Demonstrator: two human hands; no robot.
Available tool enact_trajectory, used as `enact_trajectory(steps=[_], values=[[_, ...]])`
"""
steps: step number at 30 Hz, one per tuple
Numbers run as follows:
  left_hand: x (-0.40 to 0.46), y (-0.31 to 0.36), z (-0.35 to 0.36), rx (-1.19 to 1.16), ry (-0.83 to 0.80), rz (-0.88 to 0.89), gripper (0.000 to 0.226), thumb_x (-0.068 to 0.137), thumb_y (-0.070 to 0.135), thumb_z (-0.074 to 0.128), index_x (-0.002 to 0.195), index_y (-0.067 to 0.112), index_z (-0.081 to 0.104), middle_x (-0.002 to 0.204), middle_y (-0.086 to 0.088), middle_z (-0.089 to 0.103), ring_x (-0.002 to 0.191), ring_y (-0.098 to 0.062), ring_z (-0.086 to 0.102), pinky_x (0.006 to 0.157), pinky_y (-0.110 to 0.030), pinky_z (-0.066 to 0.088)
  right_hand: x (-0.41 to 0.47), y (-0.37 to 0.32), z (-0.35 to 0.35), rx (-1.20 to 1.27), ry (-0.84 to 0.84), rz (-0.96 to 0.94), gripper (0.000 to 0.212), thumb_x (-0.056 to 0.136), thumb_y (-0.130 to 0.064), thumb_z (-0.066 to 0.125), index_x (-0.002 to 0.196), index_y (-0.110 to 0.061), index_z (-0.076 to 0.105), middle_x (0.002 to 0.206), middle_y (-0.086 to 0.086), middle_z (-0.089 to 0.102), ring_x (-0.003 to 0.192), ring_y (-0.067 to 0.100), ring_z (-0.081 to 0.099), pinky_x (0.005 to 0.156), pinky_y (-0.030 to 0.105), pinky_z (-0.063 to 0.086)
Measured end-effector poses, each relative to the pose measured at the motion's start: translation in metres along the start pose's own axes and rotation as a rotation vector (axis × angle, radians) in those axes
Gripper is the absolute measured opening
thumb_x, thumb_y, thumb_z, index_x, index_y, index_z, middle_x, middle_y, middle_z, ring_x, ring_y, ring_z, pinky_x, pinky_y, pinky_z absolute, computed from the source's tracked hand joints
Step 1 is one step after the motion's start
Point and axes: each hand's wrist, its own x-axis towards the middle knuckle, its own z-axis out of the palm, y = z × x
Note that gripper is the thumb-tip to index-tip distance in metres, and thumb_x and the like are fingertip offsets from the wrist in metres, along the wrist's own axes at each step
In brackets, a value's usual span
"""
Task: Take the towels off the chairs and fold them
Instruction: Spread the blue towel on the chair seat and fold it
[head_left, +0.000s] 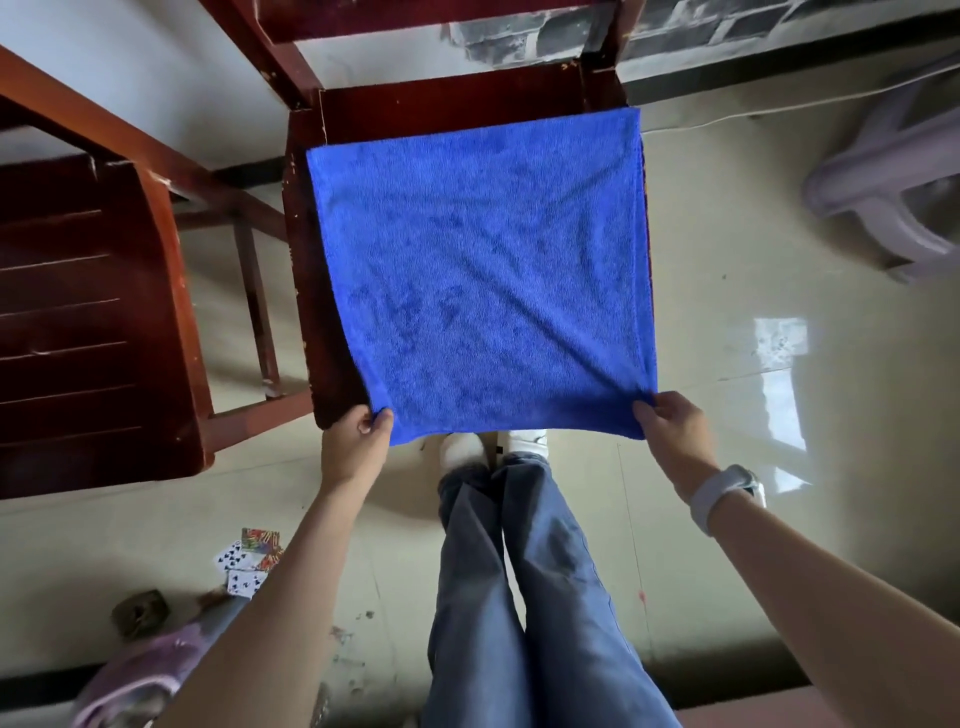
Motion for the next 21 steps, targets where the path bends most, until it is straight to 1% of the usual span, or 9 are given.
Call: enact_trajectory(steps=[3,5,6,9,12,15,17,19,21], values=[[-0.003,-0.005,-0.009,-0.125,0.019,0.027,0.045,0.089,0.02,0.052,0.054,0.017,0.023,0.055,-0.003,0.025,0.061,-0.022,0.027,0.056,-0.032,0.026,-0.006,0.001,-0.006,0.081,0.001,-0.005,0.015,0.088,-0.014,0.054,0.077,-0.004,0.054,0.065,0.005,0.047,0.071,0.024,0.044,0.068,0.039,0.046],[-0.006,-0.005,-0.019,-0.228,0.04,0.04,0.045,0.089,0.026,0.053,0.052,0.019,0.027,0.057,-0.002,0.026,0.063,-0.018,0.03,0.065,-0.031,0.034,-0.01,0.001,-0.012,0.152,0.002,0.008,0.021,0.088,-0.02,0.055,0.08,-0.001,0.056,0.071,0.009,0.051,0.074,0.025,0.047,0.081,0.053,0.05],[-0.01,-0.002,-0.025,-0.218,0.042,0.059,0.046,0.09,0.025,0.053,0.053,0.019,0.026,0.057,-0.001,0.025,0.059,-0.016,0.03,0.063,-0.029,0.033,-0.012,-0.001,-0.017,0.168,-0.004,0.009,0.028,0.088,-0.026,0.057,0.08,0.001,0.056,0.073,0.01,0.051,0.074,0.025,0.047,0.081,0.053,0.05],[-0.027,0.012,-0.041,-0.19,0.059,0.174,0.044,0.095,0.019,0.046,0.056,0.017,0.027,0.057,0.001,0.024,0.052,-0.01,0.025,0.052,-0.026,0.021,-0.023,-0.014,-0.035,0.245,-0.033,0.026,0.054,0.079,-0.044,0.055,0.075,0.01,0.047,0.073,0.009,0.041,0.072,0.023,0.039,0.071,0.041,0.044],[-0.042,0.025,-0.055,-0.202,0.052,0.25,0.041,0.096,0.017,0.044,0.058,0.017,0.029,0.058,0.002,0.023,0.046,-0.004,0.026,0.047,-0.019,0.021,-0.036,-0.031,-0.053,0.372,-0.07,0.059,0.037,0.089,-0.033,0.054,0.068,-0.003,0.045,0.071,0.007,0.039,0.071,0.022,0.04,0.07,0.036,0.045],[-0.052,0.032,-0.065,-0.225,0.04,0.303,0.04,0.095,0.019,0.045,0.06,0.017,0.028,0.06,0.001,0.023,0.045,-0.003,0.025,0.046,-0.018,0.021,-0.043,-0.043,-0.065,0.626,-0.161,0.132,0.027,0.091,-0.016,0.054,0.066,-0.006,0.048,0.07,0.006,0.044,0.062,0.018,0.044,0.06,0.025,0.042],[-0.051,0.034,-0.067,-0.381,0.01,0.278,0.032,0.095,0.023,0.046,0.064,0.016,0.041,0.065,-0.003,0.036,0.056,0.0,0.034,0.055,-0.016,0.026,-0.044,-0.048,-0.07,0.743,-0.217,0.164,0.023,0.089,-0.006,0.052,0.067,-0.005,0.049,0.069,0.007,0.046,0.057,0.017,0.043,0.052,0.02,0.041],[-0.046,0.036,-0.063,-0.545,-0.082,0.171,0.022,0.096,0.029,0.044,0.079,0.02,0.055,0.087,-0.006,0.055,0.078,-0.012,0.052,0.071,-0.026,0.04,-0.043,-0.049,-0.069,0.771,-0.249,0.212,0.02,0.088,-0.002,0.052,0.069,-0.003,0.05,0.07,0.008,0.046,0.057,0.017,0.043,0.047,0.018,0.04],[-0.043,0.036,-0.053,-0.549,-0.148,0.049,0.021,0.099,0.028,0.037,0.088,0.025,0.054,0.105,-0.005,0.058,0.091,-0.022,0.058,0.071,-0.033,0.049,-0.042,-0.049,-0.065,0.757,-0.238,0.28,0.018,0.088,-0.001,0.052,0.07,0.0,0.051,0.07,0.01,0.048,0.059,0.018,0.044,0.045,0.017,0.041]])
